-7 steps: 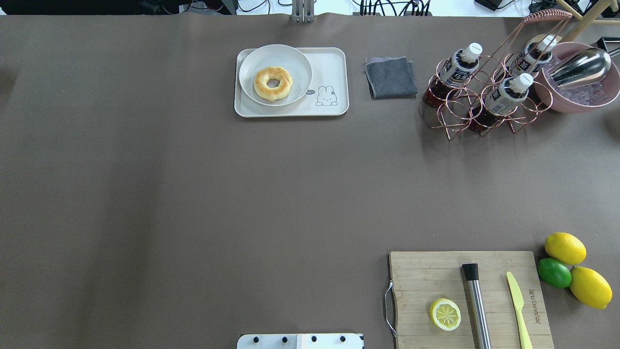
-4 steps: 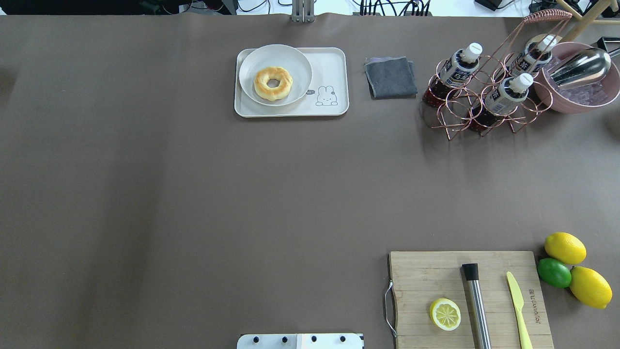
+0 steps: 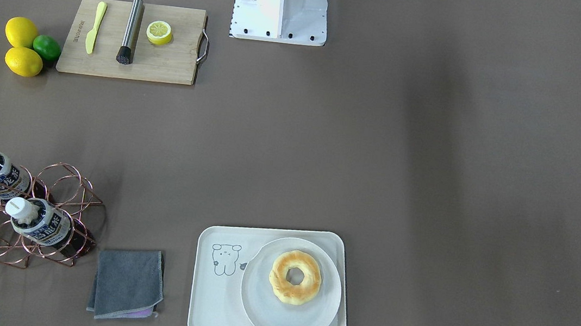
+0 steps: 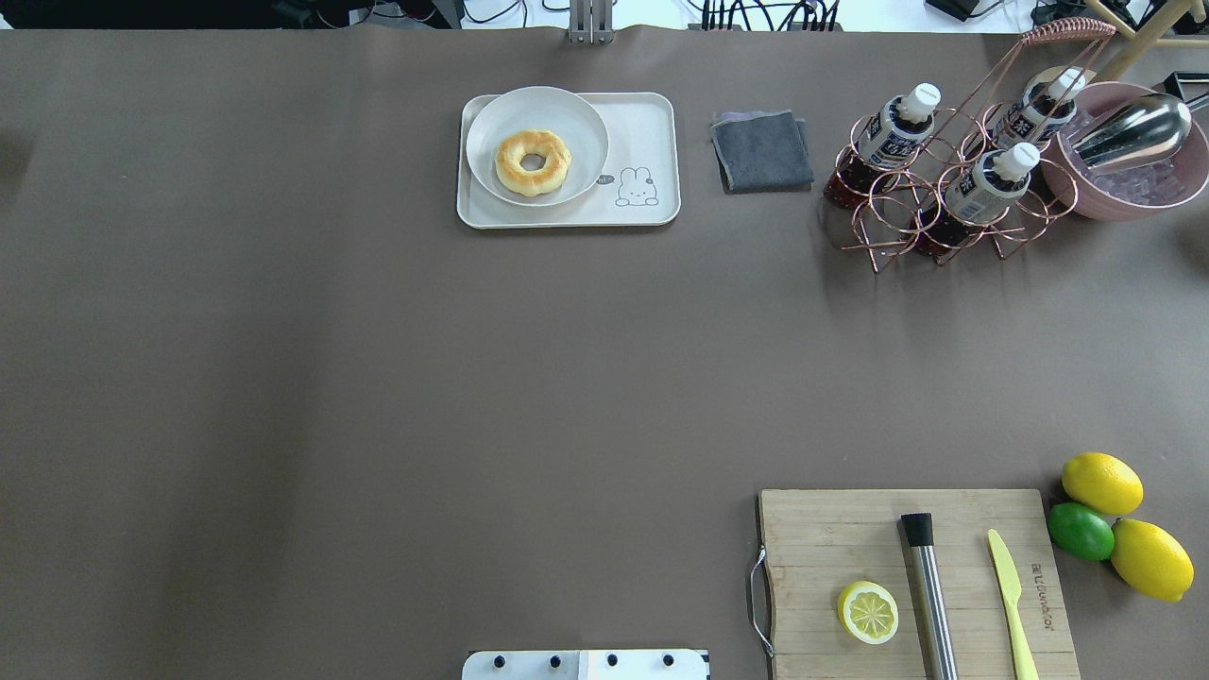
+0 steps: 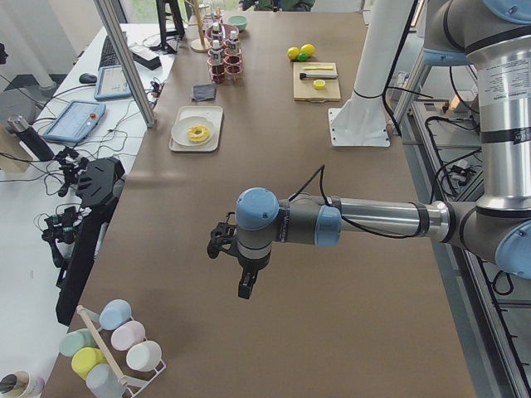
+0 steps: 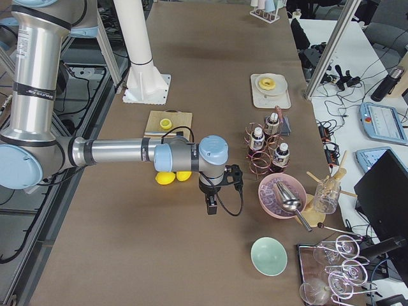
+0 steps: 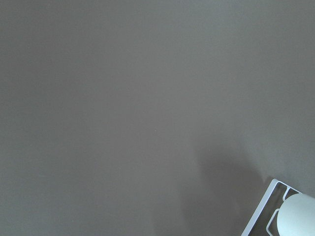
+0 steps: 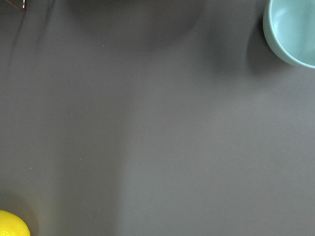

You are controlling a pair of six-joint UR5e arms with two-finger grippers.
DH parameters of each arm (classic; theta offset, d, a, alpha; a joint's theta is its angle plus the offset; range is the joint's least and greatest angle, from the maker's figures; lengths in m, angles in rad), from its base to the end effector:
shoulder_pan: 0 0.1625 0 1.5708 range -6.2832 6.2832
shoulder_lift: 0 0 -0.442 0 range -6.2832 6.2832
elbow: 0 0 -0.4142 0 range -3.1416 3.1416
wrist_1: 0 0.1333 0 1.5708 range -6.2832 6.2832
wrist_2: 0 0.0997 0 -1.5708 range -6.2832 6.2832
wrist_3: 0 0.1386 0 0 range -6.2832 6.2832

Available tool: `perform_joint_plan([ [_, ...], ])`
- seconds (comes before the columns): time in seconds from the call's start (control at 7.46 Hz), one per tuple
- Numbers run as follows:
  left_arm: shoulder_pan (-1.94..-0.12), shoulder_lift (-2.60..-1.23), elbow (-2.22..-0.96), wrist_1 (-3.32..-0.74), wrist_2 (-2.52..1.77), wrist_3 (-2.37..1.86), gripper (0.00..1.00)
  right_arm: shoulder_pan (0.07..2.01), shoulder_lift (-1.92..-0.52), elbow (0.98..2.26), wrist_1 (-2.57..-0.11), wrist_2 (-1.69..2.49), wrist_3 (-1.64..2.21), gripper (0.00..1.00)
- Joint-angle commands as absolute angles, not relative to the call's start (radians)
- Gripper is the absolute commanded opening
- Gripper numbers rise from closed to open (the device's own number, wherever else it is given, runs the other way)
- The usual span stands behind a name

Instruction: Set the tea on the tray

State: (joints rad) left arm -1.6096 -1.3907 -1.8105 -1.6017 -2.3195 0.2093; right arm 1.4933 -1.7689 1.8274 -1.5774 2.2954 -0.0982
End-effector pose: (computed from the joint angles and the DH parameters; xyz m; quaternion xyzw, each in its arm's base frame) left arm -0.0561 -0.4409 0.6648 0.0870 0.3573 0.0957 0.9250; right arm 0.0079 -0.4334 0.6701 0.0279 -0.3540 -0.0912 0.9304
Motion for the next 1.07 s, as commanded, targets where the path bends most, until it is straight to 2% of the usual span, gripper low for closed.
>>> perform_joint_plan([
  [0.0, -1.602, -1.454, -1.780, -1.640, -2.399, 0.204, 0.99, 1.494, -1.781, 1.824, -1.532, 2.307, -0.098, 1.00],
  [0.27, -1.592, -1.459, -1.770, -1.672, -2.451, 0.218, 0.99, 1.494, -1.780, 1.833, -1.509, 2.315, -0.094, 1.00],
  [0.54, -1.592, -1.468, -1.772, -1.805, -2.482, 0.204, 0.99, 1.490, -1.770, 1.920, -1.512, 2.319, -0.066, 1.00],
  [0.94, -1.536, -1.548, -1.773, -1.807, -2.480, 0.190, 0.98, 1.355, -1.672, 1.959, -1.475, 2.342, 0.230, 1.00],
])
